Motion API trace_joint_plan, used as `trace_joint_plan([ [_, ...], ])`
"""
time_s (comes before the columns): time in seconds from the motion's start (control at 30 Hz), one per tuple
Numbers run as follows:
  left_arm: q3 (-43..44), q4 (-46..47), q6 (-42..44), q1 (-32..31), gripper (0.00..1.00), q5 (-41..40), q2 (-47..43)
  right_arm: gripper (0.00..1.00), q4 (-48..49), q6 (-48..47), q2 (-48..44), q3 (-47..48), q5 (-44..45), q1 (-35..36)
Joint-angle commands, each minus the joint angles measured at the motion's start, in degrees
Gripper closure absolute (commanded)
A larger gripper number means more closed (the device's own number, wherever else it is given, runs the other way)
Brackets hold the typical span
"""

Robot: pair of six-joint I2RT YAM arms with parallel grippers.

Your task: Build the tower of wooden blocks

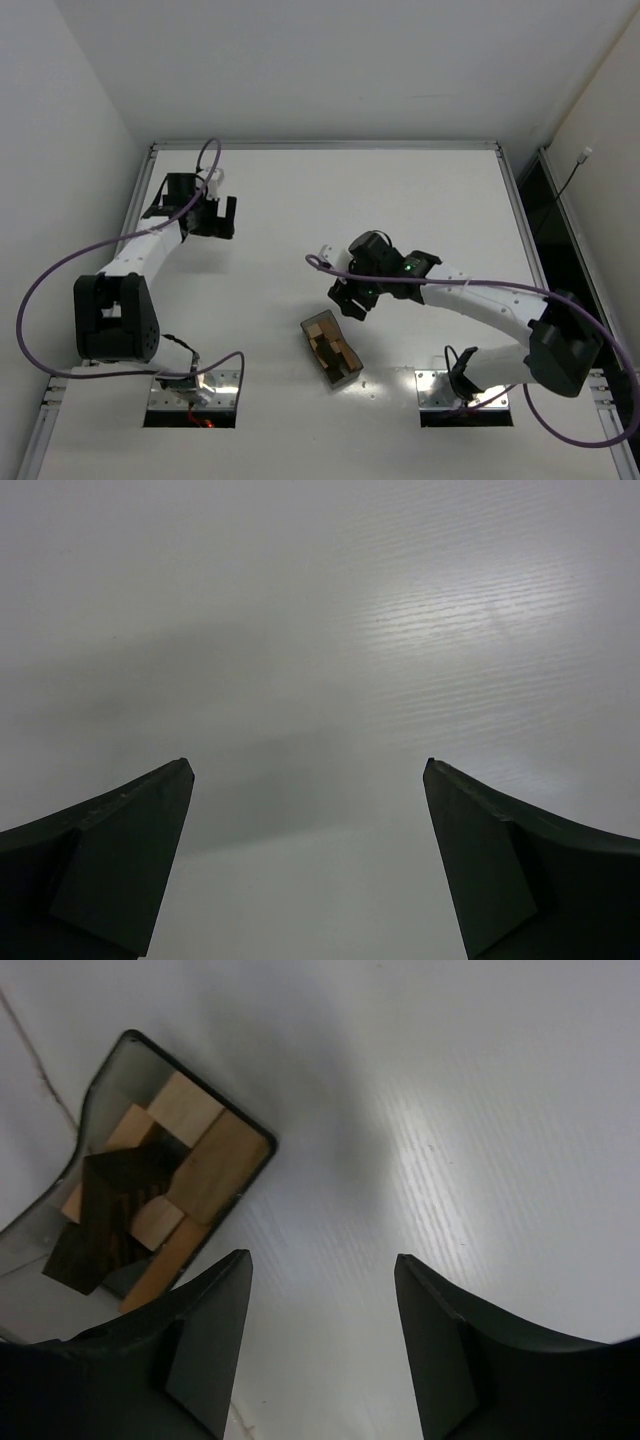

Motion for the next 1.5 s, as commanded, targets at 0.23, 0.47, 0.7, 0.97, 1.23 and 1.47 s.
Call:
trace_joint_plan([
  [0.23, -2.6, -0.5, 2.5, -0.1, 0.01, -5.7, -7.1, 0.51, 1.2, 1.9, -0.2, 2.1, -0.6, 5.5],
  [0.47, -3.7, 0.1, 2.5, -0.1, 0.01, -6.2, -7.1, 0.67, -0.7, -1.3, 3.0, 4.9, -5.1, 6.1],
  [0.7, -3.7, 0.6, 2.5, -0.1, 0.01, -7.3, -7.1, 0.73, -7.2, 1.4, 8.6, 11.0, -7.3, 6.1],
  [0.97, -4.8, 0.6, 2.0, -0.1, 0.01, -7.8, -7.1, 0.66, -9.3, 4.4, 10.6, 12.5, -9.0, 6.1],
  [1.23, -6.6, 0.6, 2.0, -0.1, 0.01, -9.5, -9.0, 0.72, -10.6, 5.7, 14.5, 13.1, -12.1, 5.5],
  [1.47, -7.6, 1.7, 2.0, -0.1, 0.01, -10.0, -9.0, 0.75, -11.8, 6.9, 17.5, 14.7, -10.2, 5.0],
])
